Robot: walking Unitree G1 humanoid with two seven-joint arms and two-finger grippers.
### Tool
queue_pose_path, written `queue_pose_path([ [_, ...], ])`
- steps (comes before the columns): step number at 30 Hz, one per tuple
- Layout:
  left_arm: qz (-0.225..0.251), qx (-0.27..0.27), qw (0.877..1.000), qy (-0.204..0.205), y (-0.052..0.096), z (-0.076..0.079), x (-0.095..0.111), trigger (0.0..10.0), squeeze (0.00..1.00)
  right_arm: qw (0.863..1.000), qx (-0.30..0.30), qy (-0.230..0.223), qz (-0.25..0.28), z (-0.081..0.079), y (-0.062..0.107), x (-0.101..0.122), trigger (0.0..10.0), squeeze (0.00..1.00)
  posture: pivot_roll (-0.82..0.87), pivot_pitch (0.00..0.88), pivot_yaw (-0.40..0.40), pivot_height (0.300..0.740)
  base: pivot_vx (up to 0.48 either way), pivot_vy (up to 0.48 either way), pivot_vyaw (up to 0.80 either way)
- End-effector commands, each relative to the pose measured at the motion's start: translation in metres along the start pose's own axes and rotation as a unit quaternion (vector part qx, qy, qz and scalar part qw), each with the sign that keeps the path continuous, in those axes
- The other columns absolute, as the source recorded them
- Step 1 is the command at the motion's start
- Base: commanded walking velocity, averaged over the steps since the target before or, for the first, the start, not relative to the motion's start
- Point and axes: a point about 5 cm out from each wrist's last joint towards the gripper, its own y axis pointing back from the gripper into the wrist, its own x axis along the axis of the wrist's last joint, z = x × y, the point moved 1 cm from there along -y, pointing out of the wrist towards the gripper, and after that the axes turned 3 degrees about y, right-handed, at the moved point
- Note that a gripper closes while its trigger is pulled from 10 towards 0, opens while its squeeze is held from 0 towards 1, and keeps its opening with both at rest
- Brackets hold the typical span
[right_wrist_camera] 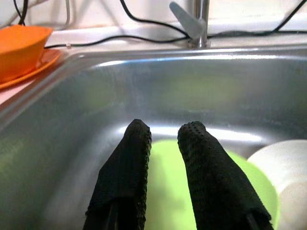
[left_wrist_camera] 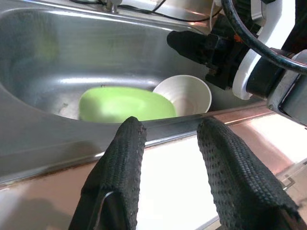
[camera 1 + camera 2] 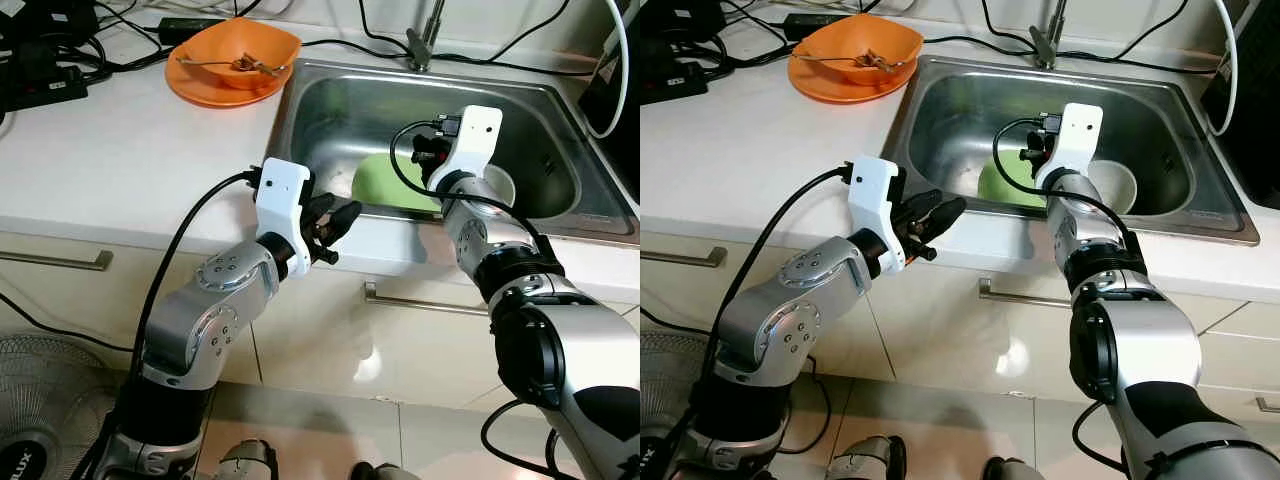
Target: Kitchen organization
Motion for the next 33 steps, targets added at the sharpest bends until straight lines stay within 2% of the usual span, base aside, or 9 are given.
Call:
queue_pose_path([
  [1, 0.016, 0.007, 1.0, 0.0, 0.001, -0.001, 0.003, 10.0, 0.0, 0.999, 0.01, 0.015, 0.048, -0.005, -0.003, 0.022, 10.0, 0.0, 0.2, 0.079, -0.04, 0.74, 0.0, 0.0, 0.0],
  [3, 0.037, 0.022, 0.999, 0.001, 0.001, -0.005, 0.007, 10.0, 0.0, 0.996, 0.027, 0.03, 0.081, -0.011, -0.003, 0.032, 10.0, 0.0, 0.19, 0.081, -0.041, 0.74, 0.0, 0.0, 0.0],
  [8, 0.124, 0.118, 0.984, -0.047, 0.004, -0.029, 0.028, 10.0, 0.0, 0.98, 0.065, 0.046, 0.182, -0.027, 0.004, 0.055, 10.0, 0.0, 0.18, 0.092, -0.046, 0.74, 0.0, 0.0, 0.0],
  [10, 0.149, 0.149, 0.975, -0.076, 0.007, -0.038, 0.034, 10.0, 0.0, 0.972, 0.075, 0.054, 0.217, -0.031, 0.011, 0.056, 10.0, 0.0, 0.17, 0.095, -0.046, 0.74, 0.0, 0.0, 0.0],
  [13, 0.174, 0.178, 0.964, -0.088, 0.01, -0.047, 0.038, 10.0, 0.0, 0.965, 0.081, 0.068, 0.242, -0.033, 0.021, 0.05, 10.0, 0.0, 0.16, 0.101, -0.046, 0.74, 0.0, 0.0, 0.0],
  [18, 0.189, 0.2, 0.956, -0.104, 0.013, -0.057, 0.036, 10.0, 0.0, 0.966, 0.059, 0.059, 0.246, -0.027, 0.034, 0.032, 10.0, 0.0, 0.15, 0.105, -0.041, 0.74, 0.0, 0.0, 0.0],
  [19, 0.19, 0.209, 0.953, -0.112, 0.013, -0.062, 0.033, 10.0, 0.0, 0.969, 0.051, 0.069, 0.229, -0.024, 0.039, 0.017, 10.0, 0.0, 0.14, 0.106, -0.04, 0.74, 0.0, 0.0, 0.0],
  [24, 0.195, 0.221, 0.948, -0.119, 0.012, -0.067, 0.031, 10.0, 0.0, 0.977, 0.038, 0.062, 0.201, -0.019, 0.045, -0.002, 10.0, 0.0, 0.14, 0.111, -0.035, 0.74, 0.0, 0.0, 0.0],
  [33, 0.215, 0.224, 0.941, -0.135, 0.018, -0.071, 0.031, 10.0, 0.0, 0.973, 0.018, 0.063, 0.22, -0.013, 0.046, 0.013, 10.0, 0.0, 0.14, 0.113, -0.036, 0.74, 0.0, 0.0, 0.0],
])
